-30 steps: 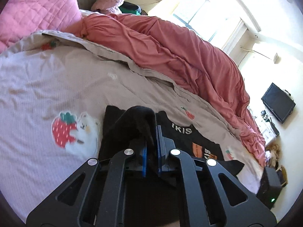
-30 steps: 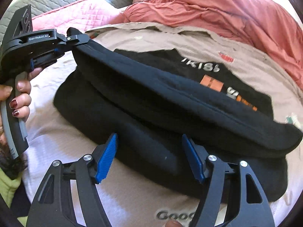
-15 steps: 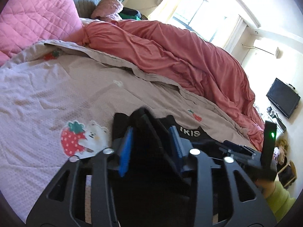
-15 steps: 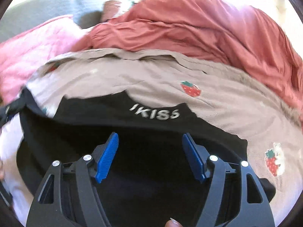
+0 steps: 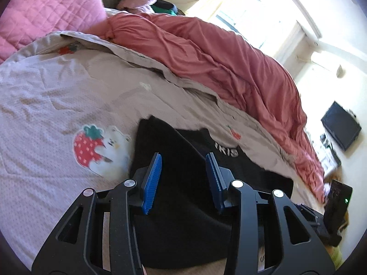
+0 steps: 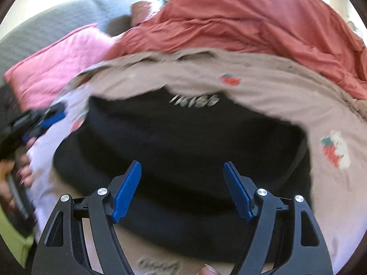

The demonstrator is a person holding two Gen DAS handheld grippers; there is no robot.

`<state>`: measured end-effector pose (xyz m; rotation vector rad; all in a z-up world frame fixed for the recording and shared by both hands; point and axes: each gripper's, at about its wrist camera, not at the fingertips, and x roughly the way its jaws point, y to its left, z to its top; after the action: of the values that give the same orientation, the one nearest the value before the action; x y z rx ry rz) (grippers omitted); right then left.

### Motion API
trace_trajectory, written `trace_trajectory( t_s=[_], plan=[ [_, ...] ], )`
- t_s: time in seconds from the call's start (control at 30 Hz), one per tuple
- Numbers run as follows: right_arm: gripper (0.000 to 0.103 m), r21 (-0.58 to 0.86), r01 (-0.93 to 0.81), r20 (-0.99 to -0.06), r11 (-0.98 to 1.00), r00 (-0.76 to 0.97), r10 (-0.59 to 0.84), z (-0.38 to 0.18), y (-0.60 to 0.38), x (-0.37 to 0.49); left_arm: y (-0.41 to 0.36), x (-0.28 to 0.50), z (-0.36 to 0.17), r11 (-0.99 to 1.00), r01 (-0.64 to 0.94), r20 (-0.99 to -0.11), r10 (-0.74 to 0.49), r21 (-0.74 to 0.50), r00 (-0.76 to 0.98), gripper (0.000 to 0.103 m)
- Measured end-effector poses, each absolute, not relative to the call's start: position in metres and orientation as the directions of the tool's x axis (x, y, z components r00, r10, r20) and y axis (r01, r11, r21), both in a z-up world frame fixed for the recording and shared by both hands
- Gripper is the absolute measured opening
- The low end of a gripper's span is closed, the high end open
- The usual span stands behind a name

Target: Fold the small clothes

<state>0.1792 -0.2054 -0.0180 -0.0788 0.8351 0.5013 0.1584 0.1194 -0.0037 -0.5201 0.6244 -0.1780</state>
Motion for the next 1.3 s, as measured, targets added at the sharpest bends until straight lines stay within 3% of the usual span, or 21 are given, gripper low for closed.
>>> trace_trajectory(
  t_s=[0.27,0.67,1.03,1.17,1.3],
  plan=[
    [0.073,0.172,-0.477,-0.773,0.862,0.477,0.418,-0.039,-0.173,0.194,0.098,0.160,-0.014,0.898,0.010,-0.566,-0.287,-0.441,0.773,0.037],
    [0.073,0.184,-0.296,-0.686,0.937,0.644,0.338,0.002,-0.219,0.275,0.121,0.169,-0.021,0.913,-0.068,-0.594,-0.205,-0.403,0.778,0.048],
    [0.073,0.208,-0.062,-0.698,0.976,0.690,0.193,-0.011,-0.337,0.274,0.162,0.188,-0.035,0.858,-0.197,-0.635,-0.180,-0.475,0.751,0.048],
    [0.073,0.207,-0.053,-0.710,0.977,0.678,0.188,-0.018,-0.349,0.284,0.158,0.209,-0.033,0.868,-0.255,-0.679,-0.122,-0.427,0.724,0.048],
    [0.073,0.188,-0.081,-0.721,0.979,0.665,0.193,-0.025,-0.344,0.297,0.150,0.236,-0.039,0.838,-0.247,-0.685,-0.190,-0.487,0.704,0.048]
  ],
)
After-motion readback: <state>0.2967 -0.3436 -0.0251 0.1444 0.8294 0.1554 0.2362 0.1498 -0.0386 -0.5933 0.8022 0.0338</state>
